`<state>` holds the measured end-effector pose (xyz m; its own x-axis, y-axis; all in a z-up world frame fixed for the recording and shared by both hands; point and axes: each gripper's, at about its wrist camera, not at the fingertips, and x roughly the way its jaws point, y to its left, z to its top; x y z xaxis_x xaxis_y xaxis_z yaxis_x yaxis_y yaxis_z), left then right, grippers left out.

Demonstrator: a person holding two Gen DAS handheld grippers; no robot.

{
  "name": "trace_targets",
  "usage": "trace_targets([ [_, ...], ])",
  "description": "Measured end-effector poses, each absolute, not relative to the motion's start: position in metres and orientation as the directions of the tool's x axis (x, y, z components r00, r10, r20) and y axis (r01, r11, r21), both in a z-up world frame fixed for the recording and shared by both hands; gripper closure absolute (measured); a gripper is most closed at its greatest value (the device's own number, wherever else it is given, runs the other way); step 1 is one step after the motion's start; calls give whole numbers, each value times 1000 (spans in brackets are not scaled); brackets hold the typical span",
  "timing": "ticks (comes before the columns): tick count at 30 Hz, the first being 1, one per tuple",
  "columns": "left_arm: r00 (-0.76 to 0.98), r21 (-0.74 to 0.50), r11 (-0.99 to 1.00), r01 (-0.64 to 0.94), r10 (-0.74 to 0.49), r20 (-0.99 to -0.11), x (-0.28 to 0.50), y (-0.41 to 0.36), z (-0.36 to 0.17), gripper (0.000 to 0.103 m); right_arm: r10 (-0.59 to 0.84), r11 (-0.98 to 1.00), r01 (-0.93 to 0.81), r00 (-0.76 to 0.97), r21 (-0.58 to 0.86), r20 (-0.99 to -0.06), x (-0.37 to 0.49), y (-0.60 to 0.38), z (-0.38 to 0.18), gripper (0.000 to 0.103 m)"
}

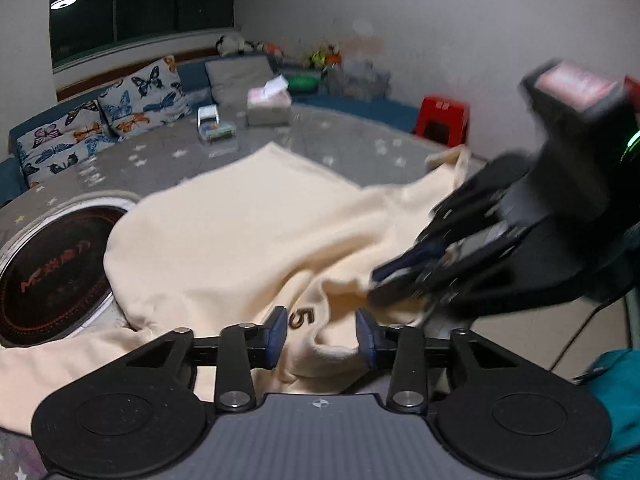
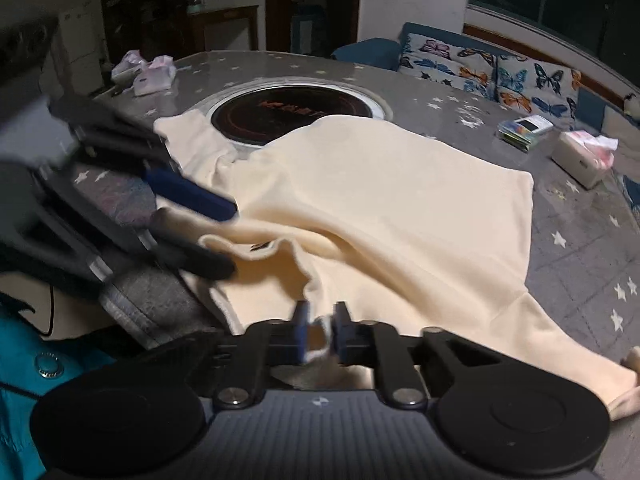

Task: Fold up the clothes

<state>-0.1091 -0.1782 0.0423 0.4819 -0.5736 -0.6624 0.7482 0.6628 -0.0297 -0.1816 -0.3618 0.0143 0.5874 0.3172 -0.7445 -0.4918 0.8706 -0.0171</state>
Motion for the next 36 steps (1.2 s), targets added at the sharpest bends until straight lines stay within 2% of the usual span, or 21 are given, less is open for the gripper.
trace_targets([
  [1, 480, -26, 668, 744, -562, -674, -106, -180, 38, 95, 324, 870, -493, 590, -13, -740, -184, -363, 17, 96],
  [3, 476, -31, 668, 743, -561, -678, -106, -178, 35, 100, 341, 866, -501, 592, -1, -730, -190, -367, 24, 97],
  [9, 413, -72, 561, 825, -684, -601, -134, -156, 57, 100, 405, 798, -602, 522, 12, -751, -217, -371, 46, 96],
  [12, 360, -89, 541, 837, -665, -655, -132, -158, 46, 100, 424, 776, -629, 456, 53, -783, -220, -372, 41, 91],
  [14, 336, -113, 544, 831, -654, -677, -128, -158, 42, 96, 434, 767, -639, 439, 67, -787, -219, -372, 41, 84],
  [18, 383, -130, 588, 798, -662, -644, -112, -146, 56, 95, 423, 795, -604, 495, 49, -759, -207, -381, 51, 72],
  [24, 557, -107, 781, 616, -527, -642, -50, -140, 59, 91, 314, 891, -455, 595, 12, -740, -168, -408, 44, 68],
  [26, 608, -96, 838, 538, -464, -645, -26, -139, 57, 84, 272, 920, -392, 618, 11, -738, -154, -419, 38, 68],
  [28, 672, -51, 892, 449, -375, -639, 0, -140, 53, 65, 240, 941, -339, 636, 14, -734, -142, -429, 33, 68],
  [32, 691, -49, 920, 389, -327, -644, 50, -144, 45, 59, 220, 958, -286, 656, 32, -722, -127, -443, 29, 67],
  [36, 683, -48, 927, 371, -308, -662, 78, -151, 33, 58, 204, 969, -241, 673, 50, -712, -113, -454, 25, 60],
])
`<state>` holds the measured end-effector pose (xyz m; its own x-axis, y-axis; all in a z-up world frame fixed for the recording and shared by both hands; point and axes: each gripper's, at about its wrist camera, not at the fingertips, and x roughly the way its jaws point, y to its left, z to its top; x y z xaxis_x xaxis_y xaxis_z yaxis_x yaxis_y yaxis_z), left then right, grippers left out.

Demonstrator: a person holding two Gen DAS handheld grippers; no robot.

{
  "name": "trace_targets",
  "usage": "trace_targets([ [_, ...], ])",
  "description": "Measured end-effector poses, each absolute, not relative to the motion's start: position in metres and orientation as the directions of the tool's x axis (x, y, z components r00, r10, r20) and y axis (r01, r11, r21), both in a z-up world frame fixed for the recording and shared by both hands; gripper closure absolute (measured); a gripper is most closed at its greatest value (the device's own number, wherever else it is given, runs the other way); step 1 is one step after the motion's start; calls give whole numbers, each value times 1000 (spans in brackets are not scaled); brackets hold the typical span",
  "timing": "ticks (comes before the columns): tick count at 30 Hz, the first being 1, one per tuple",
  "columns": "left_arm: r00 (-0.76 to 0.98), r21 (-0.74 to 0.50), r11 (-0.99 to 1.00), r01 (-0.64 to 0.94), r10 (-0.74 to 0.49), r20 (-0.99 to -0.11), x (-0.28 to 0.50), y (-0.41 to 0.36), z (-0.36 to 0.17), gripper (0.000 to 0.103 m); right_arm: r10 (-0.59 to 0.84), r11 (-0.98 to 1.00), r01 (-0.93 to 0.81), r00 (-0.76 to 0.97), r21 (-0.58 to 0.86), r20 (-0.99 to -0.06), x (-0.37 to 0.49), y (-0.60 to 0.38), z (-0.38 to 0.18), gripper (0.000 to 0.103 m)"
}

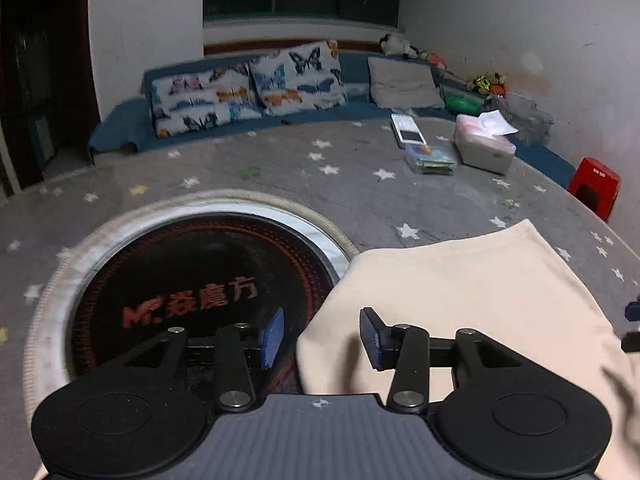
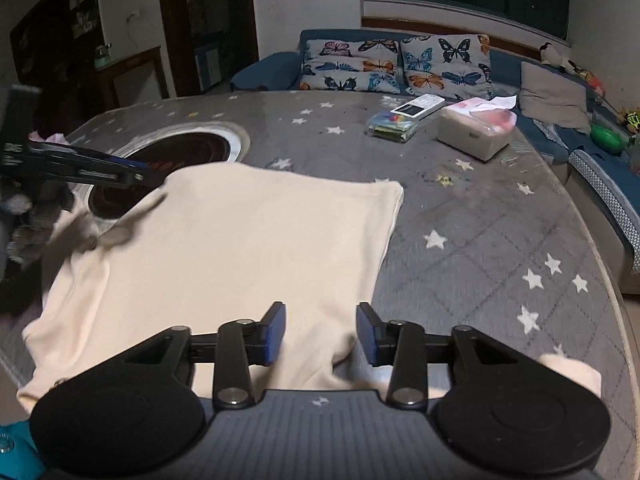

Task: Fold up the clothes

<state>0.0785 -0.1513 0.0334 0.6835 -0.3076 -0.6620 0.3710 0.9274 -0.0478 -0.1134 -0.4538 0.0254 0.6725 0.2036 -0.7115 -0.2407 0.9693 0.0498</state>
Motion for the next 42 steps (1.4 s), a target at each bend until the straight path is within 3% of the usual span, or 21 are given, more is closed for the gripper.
trace_targets([
  [3, 665, -51, 921, 386, -316, -677, 87, -158, 24, 62, 209, 968, -245, 672, 53, -710, -107, -453, 24, 60],
  [4, 663, -54, 919, 391, -322, -676, 87, -159, 23, 75, 209, 968, -245, 671, 54, -711, -105, -453, 23, 60],
  [7, 669, -56, 914, 401, -334, -664, 82, -163, 23, 96, 209, 969, -242, 668, 57, -715, -100, -453, 19, 60],
  [10, 696, -16, 880, 475, -388, -604, 55, -176, 36, 97, 206, 970, -233, 663, 63, -719, -95, -453, 14, 60],
  [13, 627, 11, 767, 642, -516, -583, 19, -194, 43, 92, 206, 971, -231, 658, 66, -724, -92, -453, 11, 60],
  [14, 632, 15, 769, 639, -514, -580, 16, -193, 43, 92, 207, 970, -232, 658, 67, -724, -91, -453, 10, 60],
  [16, 641, 21, 772, 635, -510, -574, 11, -191, 44, 78, 210, 970, -235, 660, 67, -722, -91, -453, 11, 60],
  [21, 662, 37, 782, 622, -500, -558, -2, -186, 45, 61, 200, 972, -226, 670, 61, -715, -90, -457, 15, 60],
  [23, 650, 32, 777, 629, -503, -570, -1, -186, 44, 61, 193, 975, -213, 671, 63, -716, -89, -460, 14, 60],
  [25, 632, 57, 747, 662, -516, -579, -4, -193, 40, 53, 187, 977, -203, 669, 65, -719, -87, -463, 12, 60],
  [32, 591, 127, 686, 717, -500, -632, -9, -222, 17, 53, 170, 981, -186, 664, 59, -728, -84, -467, 8, 60],
  [33, 592, 139, 683, 717, -491, -639, -8, -225, 14, 58, 166, 981, -183, 663, 57, -730, -83, -468, 7, 60],
  [36, 602, 133, 697, 705, -489, -631, -4, -220, 14, 92, 158, 983, -178, 658, 51, -736, -81, -469, 5, 60],
  [39, 634, 97, 748, 657, -478, -608, 7, -207, 20, 97, 149, 983, -179, 656, 39, -740, -75, -466, 4, 65],
  [42, 690, 59, 826, 560, -426, -585, 25, -183, 29, 98, 143, 983, -184, 661, 25, -737, -68, -462, 3, 77],
])
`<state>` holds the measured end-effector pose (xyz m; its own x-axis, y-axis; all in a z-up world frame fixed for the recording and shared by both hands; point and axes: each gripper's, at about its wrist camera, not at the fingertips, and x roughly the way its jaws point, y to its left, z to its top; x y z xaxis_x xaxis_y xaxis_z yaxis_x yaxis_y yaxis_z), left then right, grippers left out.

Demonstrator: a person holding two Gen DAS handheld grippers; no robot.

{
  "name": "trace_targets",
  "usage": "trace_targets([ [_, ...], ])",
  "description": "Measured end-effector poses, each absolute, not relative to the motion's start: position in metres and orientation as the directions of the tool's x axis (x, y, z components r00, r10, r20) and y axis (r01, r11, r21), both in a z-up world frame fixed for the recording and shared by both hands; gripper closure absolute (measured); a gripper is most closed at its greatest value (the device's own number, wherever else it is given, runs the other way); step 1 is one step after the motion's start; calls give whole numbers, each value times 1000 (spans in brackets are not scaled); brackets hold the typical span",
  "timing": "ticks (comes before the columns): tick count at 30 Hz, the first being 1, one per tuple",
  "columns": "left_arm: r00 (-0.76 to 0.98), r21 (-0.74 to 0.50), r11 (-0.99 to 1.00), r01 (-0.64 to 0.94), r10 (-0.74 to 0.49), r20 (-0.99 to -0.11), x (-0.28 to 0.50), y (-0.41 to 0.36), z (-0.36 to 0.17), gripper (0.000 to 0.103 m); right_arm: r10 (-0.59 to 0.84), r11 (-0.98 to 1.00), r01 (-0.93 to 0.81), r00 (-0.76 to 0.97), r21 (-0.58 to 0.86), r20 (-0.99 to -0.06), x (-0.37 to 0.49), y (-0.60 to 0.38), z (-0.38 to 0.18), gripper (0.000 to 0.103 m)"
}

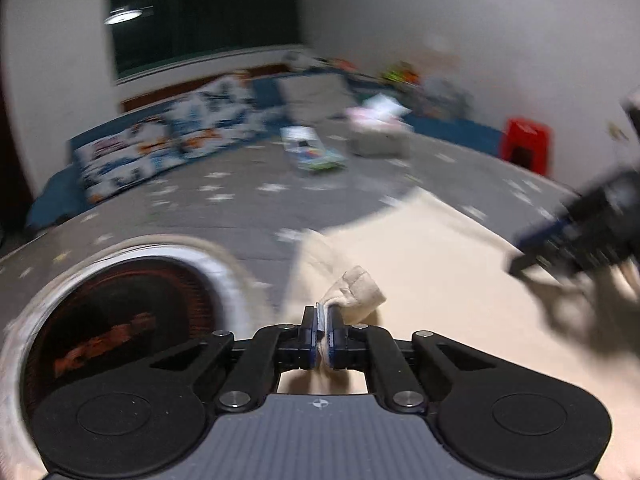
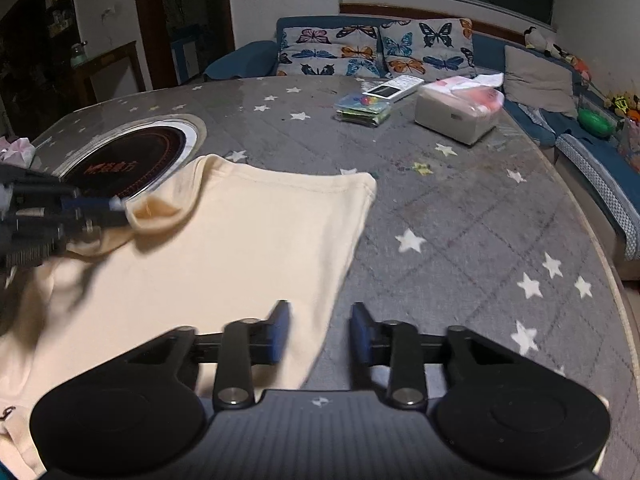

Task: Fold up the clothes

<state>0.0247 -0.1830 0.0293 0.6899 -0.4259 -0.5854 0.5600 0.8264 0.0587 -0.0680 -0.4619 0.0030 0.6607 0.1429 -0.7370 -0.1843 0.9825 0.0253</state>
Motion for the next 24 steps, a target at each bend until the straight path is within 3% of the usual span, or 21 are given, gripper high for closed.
trace_targets([
  [9, 758, -56, 956, 288, -263, -597, 84, -107, 35, 98, 134, 977, -211, 677, -16, -724, -26, -436, 1, 89],
  [17, 740, -94, 980, 178, -196, -643, 126, -72, 23, 98, 139, 976, -217, 690, -20, -710, 20, -408, -4, 89],
  [24, 737, -92, 992, 82, -123, -665, 128, -41, 26, 94, 145, 973, -229, 692, -24, -707, 34, -400, -1, 82],
])
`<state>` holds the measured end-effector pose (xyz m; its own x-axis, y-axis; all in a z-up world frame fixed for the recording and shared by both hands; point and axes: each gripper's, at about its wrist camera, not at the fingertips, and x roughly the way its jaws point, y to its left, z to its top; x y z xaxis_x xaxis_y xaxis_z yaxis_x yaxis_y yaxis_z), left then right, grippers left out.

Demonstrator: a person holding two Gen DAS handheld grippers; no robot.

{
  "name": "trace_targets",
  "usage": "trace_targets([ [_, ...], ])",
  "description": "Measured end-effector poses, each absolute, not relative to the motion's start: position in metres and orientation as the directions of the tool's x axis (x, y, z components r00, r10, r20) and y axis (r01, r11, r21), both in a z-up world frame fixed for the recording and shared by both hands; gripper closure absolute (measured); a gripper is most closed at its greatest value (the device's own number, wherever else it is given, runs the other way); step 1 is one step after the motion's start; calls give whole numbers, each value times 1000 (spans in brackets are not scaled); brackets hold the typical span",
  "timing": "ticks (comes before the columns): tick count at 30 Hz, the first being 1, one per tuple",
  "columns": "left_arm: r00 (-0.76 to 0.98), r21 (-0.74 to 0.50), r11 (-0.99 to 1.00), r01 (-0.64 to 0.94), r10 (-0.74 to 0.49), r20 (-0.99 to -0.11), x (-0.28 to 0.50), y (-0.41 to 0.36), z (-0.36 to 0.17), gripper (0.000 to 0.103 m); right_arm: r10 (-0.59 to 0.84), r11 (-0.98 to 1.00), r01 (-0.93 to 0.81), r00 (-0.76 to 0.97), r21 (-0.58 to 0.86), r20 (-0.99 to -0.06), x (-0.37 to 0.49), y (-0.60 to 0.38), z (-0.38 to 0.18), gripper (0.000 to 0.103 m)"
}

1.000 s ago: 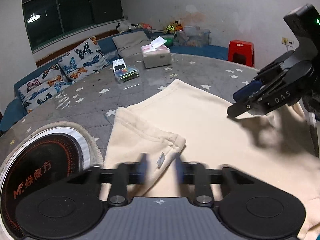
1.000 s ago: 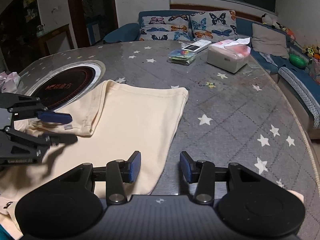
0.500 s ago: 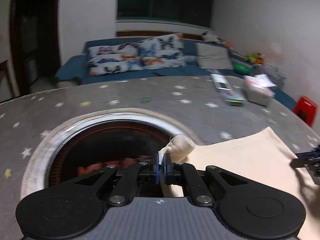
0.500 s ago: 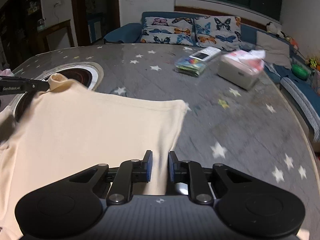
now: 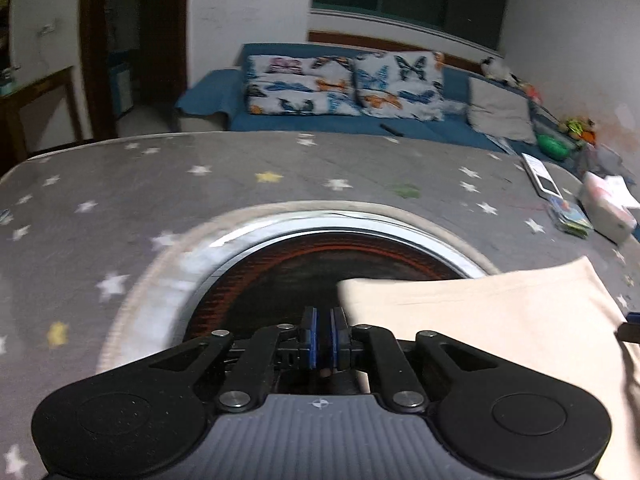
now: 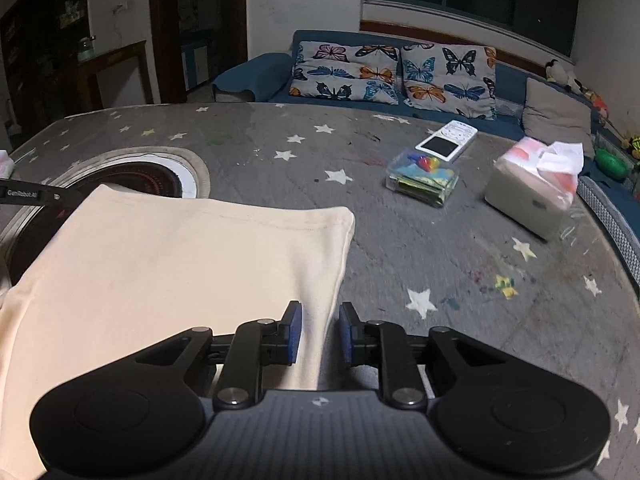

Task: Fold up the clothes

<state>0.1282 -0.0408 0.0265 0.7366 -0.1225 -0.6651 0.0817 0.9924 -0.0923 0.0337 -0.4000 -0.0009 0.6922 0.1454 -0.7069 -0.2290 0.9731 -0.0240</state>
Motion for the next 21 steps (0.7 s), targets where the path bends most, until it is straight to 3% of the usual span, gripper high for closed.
trace_targets([
  [2, 749, -99, 993, 59, -109, -654, 114, -26, 32, 88, 161, 970, -241, 694, -17, -702, 24, -399, 5, 78],
  [4, 762, -81, 996, 26, -72, -643, 95, -10, 38, 67, 181, 965, -262, 697, -12, -694, 11, -398, 10, 67],
  [10, 788, -25, 995, -101, 65, -613, 25, 32, 44, 50, 243, 942, -337, 686, -2, -686, -44, -392, 18, 51],
  [15, 776, -41, 988, -151, 93, -624, -10, 49, 38, 43, 253, 936, -351, 682, -4, -687, -80, -388, 11, 41],
  [21, 763, -55, 985, -165, 92, -640, -13, 49, 25, 45, 236, 951, -308, 700, 13, -673, -95, -388, 3, 29],
])
